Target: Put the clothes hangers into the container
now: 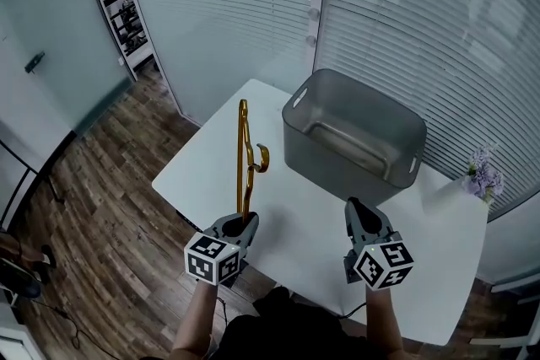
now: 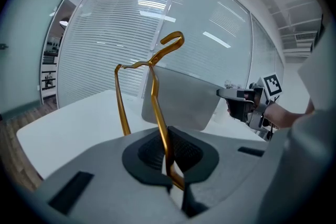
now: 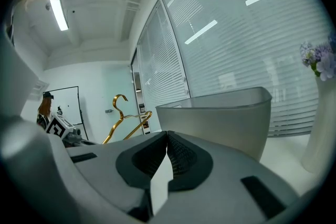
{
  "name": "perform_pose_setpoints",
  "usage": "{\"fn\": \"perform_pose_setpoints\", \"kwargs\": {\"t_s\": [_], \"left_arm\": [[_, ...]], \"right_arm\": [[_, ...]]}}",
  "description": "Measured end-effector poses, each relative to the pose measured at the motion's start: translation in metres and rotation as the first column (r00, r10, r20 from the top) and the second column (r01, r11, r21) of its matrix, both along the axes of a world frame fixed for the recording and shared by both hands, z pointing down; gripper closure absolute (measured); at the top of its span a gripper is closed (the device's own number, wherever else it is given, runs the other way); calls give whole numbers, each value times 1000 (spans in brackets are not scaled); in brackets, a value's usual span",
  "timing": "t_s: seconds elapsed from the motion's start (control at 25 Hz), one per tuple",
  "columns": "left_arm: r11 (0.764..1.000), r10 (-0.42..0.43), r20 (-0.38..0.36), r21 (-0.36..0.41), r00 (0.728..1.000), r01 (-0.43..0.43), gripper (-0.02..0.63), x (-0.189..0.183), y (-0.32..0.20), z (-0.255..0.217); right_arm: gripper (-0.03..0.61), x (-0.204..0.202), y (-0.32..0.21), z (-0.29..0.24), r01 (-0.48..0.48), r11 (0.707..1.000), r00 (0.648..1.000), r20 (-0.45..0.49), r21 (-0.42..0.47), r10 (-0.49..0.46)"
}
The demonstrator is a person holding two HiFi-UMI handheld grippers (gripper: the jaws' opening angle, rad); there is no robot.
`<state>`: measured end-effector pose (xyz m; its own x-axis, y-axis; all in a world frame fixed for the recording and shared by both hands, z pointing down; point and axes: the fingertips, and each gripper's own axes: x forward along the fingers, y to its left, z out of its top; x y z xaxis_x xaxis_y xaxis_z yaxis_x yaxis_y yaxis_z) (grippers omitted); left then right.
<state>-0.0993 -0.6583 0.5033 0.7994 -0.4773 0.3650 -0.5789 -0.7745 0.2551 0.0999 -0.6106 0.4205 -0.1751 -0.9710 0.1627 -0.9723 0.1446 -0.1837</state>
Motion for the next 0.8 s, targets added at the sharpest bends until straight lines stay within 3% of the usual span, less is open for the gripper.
{"fn": "perform_pose_setpoints", "kwargs": {"t_s": [0.12,0.36,0.52,0.8], "left_arm": [[999,36,18,34,999,-37,606,-5,-1,-12],[978,141,175,127,974,-164,606,-14,-6,-30],[962,220,175,122,960,-243,606,-11,-7,-55],[893,318,363,195,876,-405,606,-3,-28,-97]], "right_arm": [[552,0,2,-1,-5,1000,1000,1,5,5],[552,1,5,-1,-7,1000,1000,1,10,7],[552,3,7,0,-10,1000,1000,2,11,10],[552,10,10,0,-32,999,999,14,7,32]]}}
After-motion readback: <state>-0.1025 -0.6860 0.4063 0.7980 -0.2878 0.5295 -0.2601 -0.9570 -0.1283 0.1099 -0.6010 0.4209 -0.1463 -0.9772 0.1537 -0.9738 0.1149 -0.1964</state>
